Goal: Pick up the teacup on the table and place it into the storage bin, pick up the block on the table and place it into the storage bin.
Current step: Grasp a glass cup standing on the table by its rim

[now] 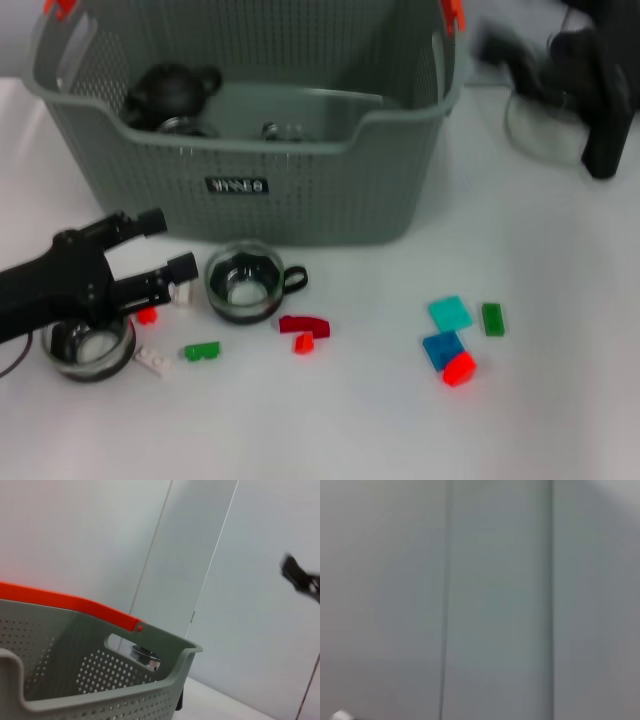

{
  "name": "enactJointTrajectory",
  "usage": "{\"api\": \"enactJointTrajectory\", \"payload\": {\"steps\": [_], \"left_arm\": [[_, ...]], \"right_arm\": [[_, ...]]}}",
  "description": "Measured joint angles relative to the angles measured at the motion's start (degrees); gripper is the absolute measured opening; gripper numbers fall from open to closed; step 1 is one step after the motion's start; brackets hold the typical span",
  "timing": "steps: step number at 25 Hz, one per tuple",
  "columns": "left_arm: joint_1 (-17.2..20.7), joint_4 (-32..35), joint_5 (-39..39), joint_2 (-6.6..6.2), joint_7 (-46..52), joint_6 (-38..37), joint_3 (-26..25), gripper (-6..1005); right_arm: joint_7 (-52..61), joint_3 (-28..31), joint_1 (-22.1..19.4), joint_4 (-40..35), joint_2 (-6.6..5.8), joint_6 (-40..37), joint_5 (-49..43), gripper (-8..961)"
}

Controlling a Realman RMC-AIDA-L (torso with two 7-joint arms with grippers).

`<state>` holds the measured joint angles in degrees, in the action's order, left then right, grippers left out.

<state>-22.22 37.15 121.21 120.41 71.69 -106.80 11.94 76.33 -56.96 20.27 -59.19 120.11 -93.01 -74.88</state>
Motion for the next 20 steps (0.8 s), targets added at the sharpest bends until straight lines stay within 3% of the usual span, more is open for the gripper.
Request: {"api": "enactJointTrajectory", "payload": {"steps": [5, 14, 19, 20], "left_arm": [[-0.8, -0.3, 0.3, -0.07, 0.0, 0.1, 0.0, 823], [-0.6, 2.1, 0.4, -0.68, 2.4, -4.0, 0.2, 818], [0.3, 14.8, 1.9, -0.58, 13.4, -7.8, 5.6, 815], [0.4, 22.0, 4.2, -0.32, 19.9, -8.4, 7.2, 815]], "right_arm": [[-12.0, 7.0, -4.3, 15.0, -0.41, -6.9, -7.8, 775], [-16.2, 13.6, -5.0, 22.7, -0.27, -6.8, -19.8, 775], [-15.9, 13.8, -5.2, 22.8, -0.49, -8.2, -22.1, 776], [-15.7, 13.8, -5.2, 22.7, -0.57, -8.4, -22.4, 776]]}}
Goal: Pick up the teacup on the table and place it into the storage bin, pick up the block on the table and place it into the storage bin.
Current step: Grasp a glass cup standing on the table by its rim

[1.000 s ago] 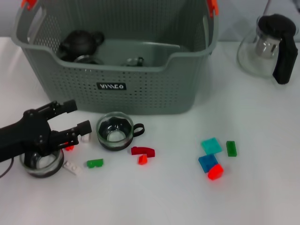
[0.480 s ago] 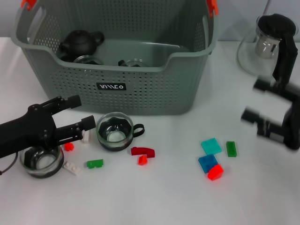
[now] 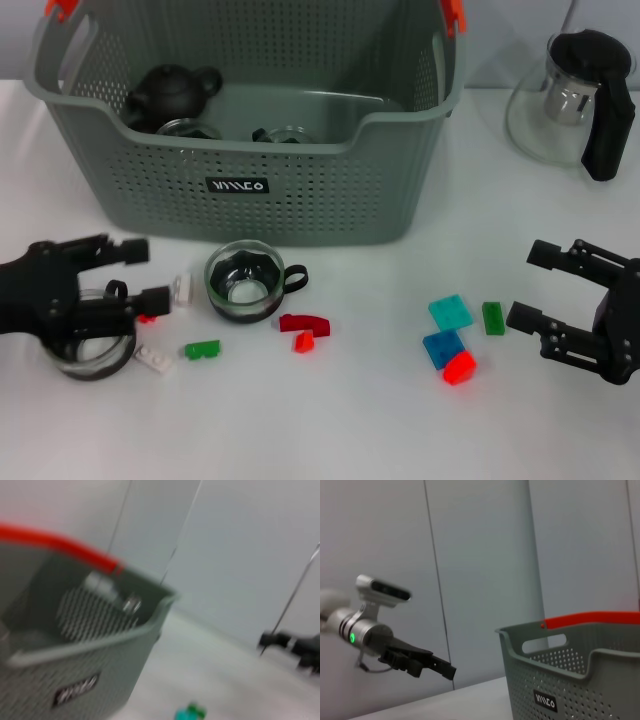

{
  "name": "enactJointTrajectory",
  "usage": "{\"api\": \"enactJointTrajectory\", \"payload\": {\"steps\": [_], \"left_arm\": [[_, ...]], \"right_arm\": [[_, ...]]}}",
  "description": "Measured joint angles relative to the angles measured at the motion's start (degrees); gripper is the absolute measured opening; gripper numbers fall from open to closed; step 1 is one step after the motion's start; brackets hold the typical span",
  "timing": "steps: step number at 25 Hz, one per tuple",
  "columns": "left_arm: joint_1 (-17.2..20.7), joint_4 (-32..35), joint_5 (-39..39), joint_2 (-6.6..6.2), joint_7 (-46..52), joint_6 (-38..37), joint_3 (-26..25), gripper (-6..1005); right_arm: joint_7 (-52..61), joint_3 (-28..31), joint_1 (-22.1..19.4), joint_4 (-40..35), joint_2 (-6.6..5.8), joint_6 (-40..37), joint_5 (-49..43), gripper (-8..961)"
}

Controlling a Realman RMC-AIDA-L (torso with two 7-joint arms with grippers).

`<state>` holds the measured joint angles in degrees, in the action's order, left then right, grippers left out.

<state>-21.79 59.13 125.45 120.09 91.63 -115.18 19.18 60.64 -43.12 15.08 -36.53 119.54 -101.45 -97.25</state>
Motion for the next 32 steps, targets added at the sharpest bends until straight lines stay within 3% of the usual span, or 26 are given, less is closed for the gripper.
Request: {"api": "enactJointTrajectory", "payload": {"steps": [3, 5, 8, 13, 20, 25, 32], "left_arm": [[0.0, 4.0, 1.5, 0.1, 3.5, -0.6, 0.7, 813], [-0.3, 15.7, 5.6, -0.28, 14.1, -2.3, 3.4, 812], [-0.1, 23.3, 8.9, -0.7, 19.8, -2.6, 8.3, 810], [-0.6, 30.4, 15.3, -0.35, 20.3, -2.3, 15.6, 765], [-2.0, 33.3, 20.8, 0.47, 15.7, 2.5, 25.4, 742], [-4.1, 30.7, 29.3, 1.79, 15.3, 10.2, 33.4, 734], [-5.9, 28.4, 37.1, 3.72, 15.4, 14.3, 34.7, 722]], "right_arm": [[0.2, 0.1, 0.0, -0.3, -0.05, -0.1, 0.0, 776], [0.2, 0.2, 0.0, -0.3, -0.06, -0.1, -0.1, 776], [0.2, 0.6, 0.1, -0.3, -0.07, -0.1, -0.1, 776], [0.2, 1.6, 0.6, -0.1, -0.13, -0.2, -0.1, 775], [0.1, 2.4, 0.9, 0.1, -0.12, 0.2, -0.1, 776], [0.1, 3.2, 1.0, 0.2, -0.09, 0.3, -0.1, 776], [0.1, 3.6, 1.0, 0.2, -0.09, 0.3, -0.1, 775]]}}
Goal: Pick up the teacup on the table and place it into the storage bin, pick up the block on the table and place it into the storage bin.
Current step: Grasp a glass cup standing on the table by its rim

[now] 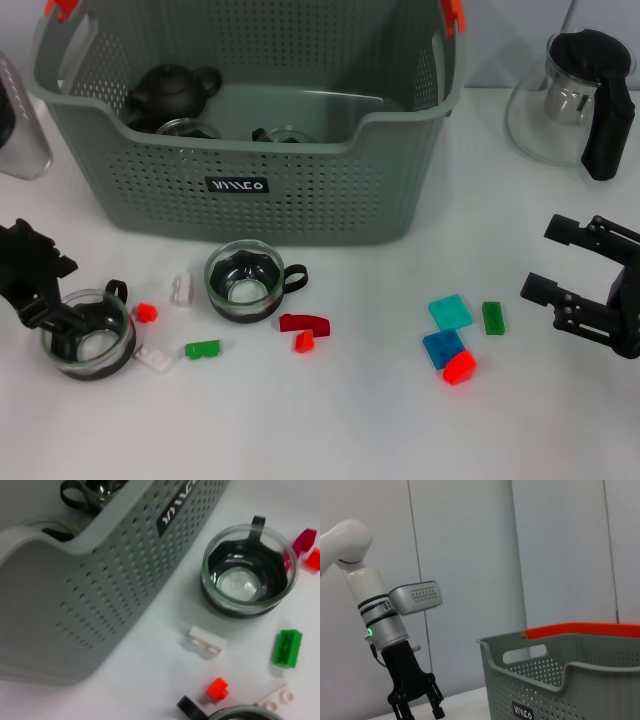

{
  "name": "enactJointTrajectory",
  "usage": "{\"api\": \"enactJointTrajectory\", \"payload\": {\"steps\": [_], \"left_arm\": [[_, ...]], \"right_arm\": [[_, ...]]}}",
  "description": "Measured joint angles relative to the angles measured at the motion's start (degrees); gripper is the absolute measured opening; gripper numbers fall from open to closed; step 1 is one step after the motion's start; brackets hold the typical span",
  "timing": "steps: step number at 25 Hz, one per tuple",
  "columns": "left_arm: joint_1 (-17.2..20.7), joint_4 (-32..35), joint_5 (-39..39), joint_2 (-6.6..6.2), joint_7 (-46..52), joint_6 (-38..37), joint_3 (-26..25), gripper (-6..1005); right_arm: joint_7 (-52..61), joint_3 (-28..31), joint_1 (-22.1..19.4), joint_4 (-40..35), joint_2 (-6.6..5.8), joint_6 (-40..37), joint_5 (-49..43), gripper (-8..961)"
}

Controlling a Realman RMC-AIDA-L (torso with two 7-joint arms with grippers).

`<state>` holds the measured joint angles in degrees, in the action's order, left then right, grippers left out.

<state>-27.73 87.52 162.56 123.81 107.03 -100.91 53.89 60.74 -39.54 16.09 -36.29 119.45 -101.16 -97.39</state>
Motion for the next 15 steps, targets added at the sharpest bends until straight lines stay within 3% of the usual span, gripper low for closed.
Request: {"api": "enactJointTrajectory", "payload": {"steps": [15], "left_arm": [[0.3, -6.1, 1.0, -0.4, 2.2, 6.6, 1.6, 600]], "right_arm": [[0.0, 0.3, 0.0, 0.1, 0.07, -0.4, 0.0, 776]]}}
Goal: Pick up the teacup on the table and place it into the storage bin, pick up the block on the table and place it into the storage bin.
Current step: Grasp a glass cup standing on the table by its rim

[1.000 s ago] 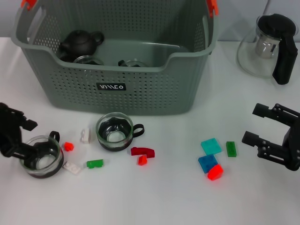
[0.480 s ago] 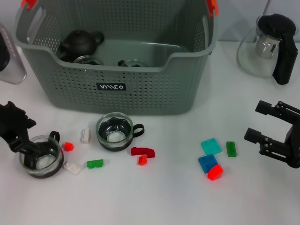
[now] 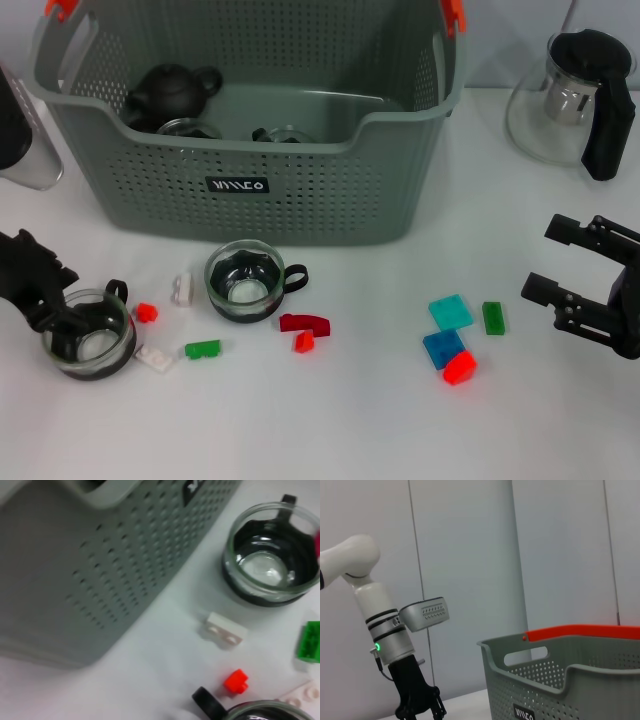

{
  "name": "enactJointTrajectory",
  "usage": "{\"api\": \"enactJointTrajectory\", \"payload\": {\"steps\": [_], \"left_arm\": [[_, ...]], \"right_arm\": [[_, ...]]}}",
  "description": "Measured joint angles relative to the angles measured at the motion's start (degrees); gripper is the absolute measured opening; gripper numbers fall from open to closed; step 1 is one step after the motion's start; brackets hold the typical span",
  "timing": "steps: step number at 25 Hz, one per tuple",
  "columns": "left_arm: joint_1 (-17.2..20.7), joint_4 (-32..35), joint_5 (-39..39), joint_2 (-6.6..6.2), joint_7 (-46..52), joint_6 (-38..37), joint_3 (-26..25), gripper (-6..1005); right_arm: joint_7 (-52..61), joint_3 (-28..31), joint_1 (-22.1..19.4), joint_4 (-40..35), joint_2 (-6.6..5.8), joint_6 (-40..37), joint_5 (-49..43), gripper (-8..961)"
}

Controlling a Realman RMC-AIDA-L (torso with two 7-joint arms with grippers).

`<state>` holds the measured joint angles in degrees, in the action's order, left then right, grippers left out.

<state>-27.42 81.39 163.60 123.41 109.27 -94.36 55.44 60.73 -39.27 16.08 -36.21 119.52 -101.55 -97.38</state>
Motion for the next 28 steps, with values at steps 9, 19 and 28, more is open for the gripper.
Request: {"api": "enactJointTrajectory", "payload": {"steps": [9, 19, 28], "left_arm": [[-0.2, -4.1, 0.1, -1.01, 1.1, 3.0, 0.0, 596], [0.0, -6.6, 0.1, -1.54, 3.9, 5.7, 2.1, 594], [-0.5, -7.7, 0.1, -2.23, 6.0, 5.5, 2.7, 359]], "right_arm": [[1.3, 0.0, 0.2, 0.0, -0.08, -0.1, 0.0, 776], [1.4, 0.0, 0.2, 0.0, -0.08, -0.1, 0.0, 775], [1.4, 0.0, 0.2, 0.0, -0.08, -0.1, 0.0, 775]]}}
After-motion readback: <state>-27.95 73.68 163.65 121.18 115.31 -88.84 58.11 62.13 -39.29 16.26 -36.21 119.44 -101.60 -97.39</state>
